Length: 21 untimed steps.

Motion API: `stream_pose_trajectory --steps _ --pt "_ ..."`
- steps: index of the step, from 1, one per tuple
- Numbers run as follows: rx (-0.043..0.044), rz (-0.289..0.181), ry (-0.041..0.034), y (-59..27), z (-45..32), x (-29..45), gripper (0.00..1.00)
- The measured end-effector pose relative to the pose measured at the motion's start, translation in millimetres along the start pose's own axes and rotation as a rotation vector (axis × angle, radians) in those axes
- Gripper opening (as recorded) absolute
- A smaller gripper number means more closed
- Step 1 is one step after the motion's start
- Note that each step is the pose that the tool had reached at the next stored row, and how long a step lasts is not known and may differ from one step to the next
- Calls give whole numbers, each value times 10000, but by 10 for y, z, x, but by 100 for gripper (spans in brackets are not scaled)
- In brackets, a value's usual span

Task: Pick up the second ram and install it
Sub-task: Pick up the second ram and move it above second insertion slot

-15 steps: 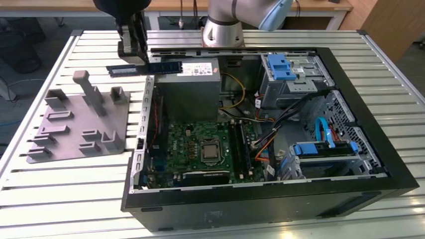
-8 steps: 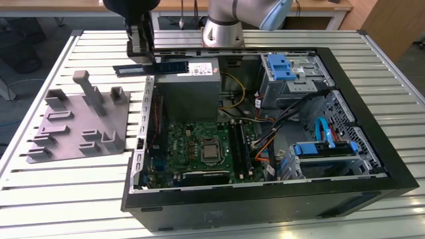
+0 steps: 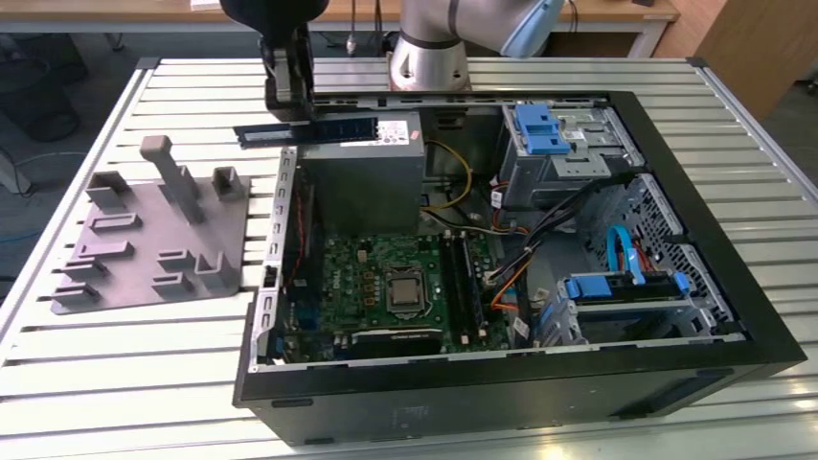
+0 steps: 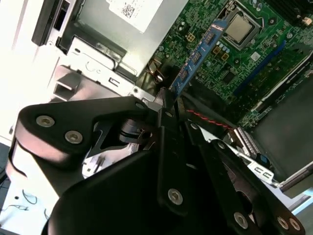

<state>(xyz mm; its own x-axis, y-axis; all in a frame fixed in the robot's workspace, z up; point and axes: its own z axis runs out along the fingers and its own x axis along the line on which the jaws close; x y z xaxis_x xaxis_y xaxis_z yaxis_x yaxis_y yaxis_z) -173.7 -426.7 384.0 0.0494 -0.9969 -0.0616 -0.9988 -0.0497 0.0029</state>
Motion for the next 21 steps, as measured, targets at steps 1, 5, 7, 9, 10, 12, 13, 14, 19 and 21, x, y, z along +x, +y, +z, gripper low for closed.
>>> stream_pose_trajectory --steps 1,5,7,9,10,12,13,14,19,21 --pt "0 0 0 -19 0 1 14" --pt "0 -1 0 -88 0 5 14" --pt "1 -1 0 -127 1 6 14" --pt "0 0 0 -166 1 8 14" --pt "0 0 0 -186 1 9 14" --pt "0 0 0 -222 1 11 14" --pt "0 0 0 -239 1 12 14" --pt "0 0 0 -256 1 13 14" --pt "0 0 0 -338 2 17 14" --pt "0 0 0 -371 2 19 14"
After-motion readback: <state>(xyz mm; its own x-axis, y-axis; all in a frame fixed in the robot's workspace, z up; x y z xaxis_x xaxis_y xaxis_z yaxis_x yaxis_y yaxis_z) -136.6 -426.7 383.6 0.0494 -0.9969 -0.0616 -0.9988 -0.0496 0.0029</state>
